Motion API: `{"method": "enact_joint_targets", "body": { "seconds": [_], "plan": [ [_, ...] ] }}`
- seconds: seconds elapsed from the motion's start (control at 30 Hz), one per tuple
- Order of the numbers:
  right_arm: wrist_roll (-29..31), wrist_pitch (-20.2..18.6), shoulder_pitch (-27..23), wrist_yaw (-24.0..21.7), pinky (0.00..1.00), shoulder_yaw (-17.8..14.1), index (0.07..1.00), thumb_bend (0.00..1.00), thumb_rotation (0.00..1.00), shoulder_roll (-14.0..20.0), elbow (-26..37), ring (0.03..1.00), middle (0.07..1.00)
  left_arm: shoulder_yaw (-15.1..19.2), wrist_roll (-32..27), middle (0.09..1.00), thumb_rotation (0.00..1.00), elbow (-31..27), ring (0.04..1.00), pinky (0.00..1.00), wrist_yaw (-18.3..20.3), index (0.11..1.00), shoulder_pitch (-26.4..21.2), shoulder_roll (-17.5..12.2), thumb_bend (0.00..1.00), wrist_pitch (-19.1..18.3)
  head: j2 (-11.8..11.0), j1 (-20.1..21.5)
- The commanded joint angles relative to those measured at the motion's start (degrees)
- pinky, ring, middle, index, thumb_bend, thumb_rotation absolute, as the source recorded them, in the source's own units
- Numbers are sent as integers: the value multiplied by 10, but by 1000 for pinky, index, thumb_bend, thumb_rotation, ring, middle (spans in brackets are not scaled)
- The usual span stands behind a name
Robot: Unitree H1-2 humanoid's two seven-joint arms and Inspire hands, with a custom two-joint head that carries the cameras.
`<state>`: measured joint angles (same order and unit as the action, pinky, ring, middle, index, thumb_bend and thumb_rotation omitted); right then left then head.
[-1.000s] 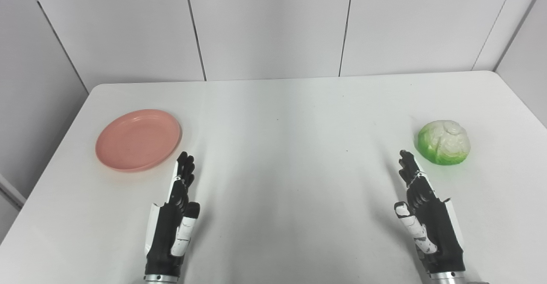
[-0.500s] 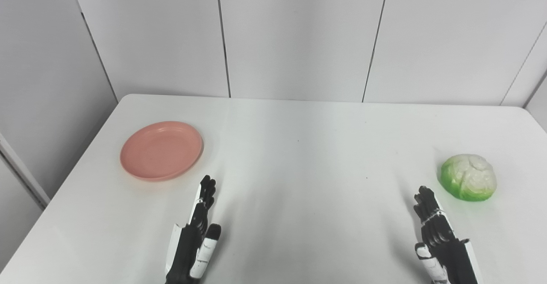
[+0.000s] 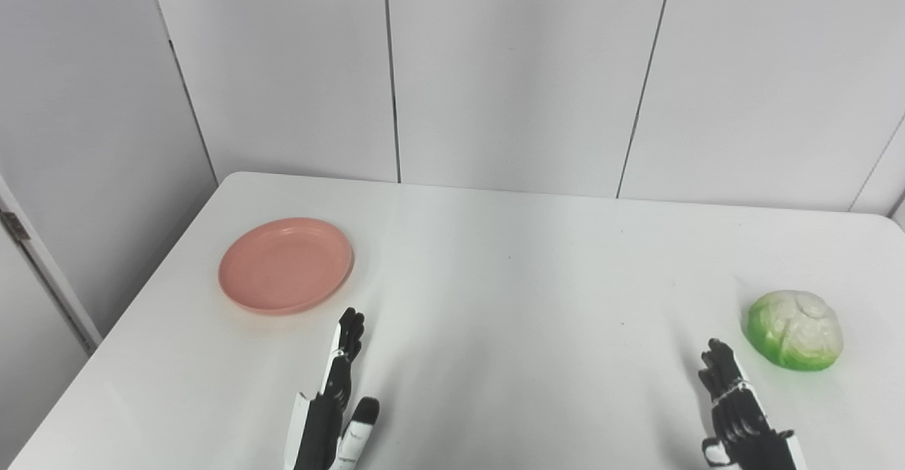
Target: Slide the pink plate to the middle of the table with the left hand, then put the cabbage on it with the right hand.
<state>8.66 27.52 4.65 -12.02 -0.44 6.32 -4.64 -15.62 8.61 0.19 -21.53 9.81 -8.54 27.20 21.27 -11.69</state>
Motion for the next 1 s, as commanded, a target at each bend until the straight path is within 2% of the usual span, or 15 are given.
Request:
{"method": "enact_joint_targets", "body": {
  "seconds": [0.0, 0.2, 0.3, 0.43, 0.5, 0.57, 0.6, 0.67, 0.7, 0.77, 0.87, 0.97],
  "plan": [
    [5, -6, -4, -3, 1000, -17, 942, 714, 697, -3, -47, 1000, 994, -5, 2, 1000, 950, 21, 998, 1000, -6, 1000, -5, 85, 780, -3, -2, 2],
    [-2, -6, -8, -3, 1000, -18, 936, 679, 664, -8, -57, 1000, 994, -7, -7, 989, 944, 26, 979, 990, -17, 1000, -10, 82, 806, -3, -12, 4],
    [-12, -6, -10, 8, 1000, -15, 930, 690, 658, -11, -62, 1000, 994, -6, -12, 946, 951, 25, 960, 977, -18, 1000, -14, 77, 794, -3, -17, 6],
    [-28, -7, -11, 32, 1000, -16, 911, 651, 654, -20, -63, 994, 974, -1, -27, 889, 956, 14, 922, 946, -12, 994, -19, 69, 791, -3, -18, 9],
    [-35, -7, -11, 40, 1000, -15, 904, 639, 659, -23, -61, 988, 968, 3, -38, 885, 941, 0, 917, 941, -5, 984, -25, 64, 799, -3, -17, 10],
    [-40, -7, -9, 46, 986, -14, 901, 616, 658, -26, -58, 981, 962, 10, -40, 878, 924, -16, 892, 912, -1, 953, -37, 58, 846, -3, -16, 13],
    [-43, -7, -9, 49, 967, -12, 900, 616, 661, -27, -57, 970, 954, 14, -39, 865, 921, -23, 867, 862, 0, 921, -42, 56, 866, -3, -16, 13],
    [-46, -7, -7, 53, 941, -8, 894, 622, 667, -29, -54, 956, 946, 25, -23, 843, 918, -39, 832, 785, -1, 853, -64, 46, 852, -3, -16, 17],
    [-49, -7, -7, 55, 940, -6, 893, 623, 668, -30, -53, 955, 945, 33, -17, 842, 917, -46, 830, 780, -1, 849, -80, 40, 851, -3, -16, 20],
    [-53, -6, -6, 58, 920, -4, 887, 628, 671, -31, -51, 943, 939, 49, -5, 820, 916, -55, 812, 751, -1, 798, -104, 32, 901, -3, -17, 21],
    [-56, -6, -5, 64, 889, 0, 874, 627, 665, -35, -49, 924, 925, 82, 10, 799, 948, -68, 786, 748, 11, 800, -143, 18, 926, -4, -16, 20],
    [-59, -7, -5, 68, 869, 5, 872, 630, 656, -36, -48, 911, 916, 121, -11, 788, 954, -71, 771, 750, 34, 797, -185, 4, 928, -11, -17, 20]
  ]
}}
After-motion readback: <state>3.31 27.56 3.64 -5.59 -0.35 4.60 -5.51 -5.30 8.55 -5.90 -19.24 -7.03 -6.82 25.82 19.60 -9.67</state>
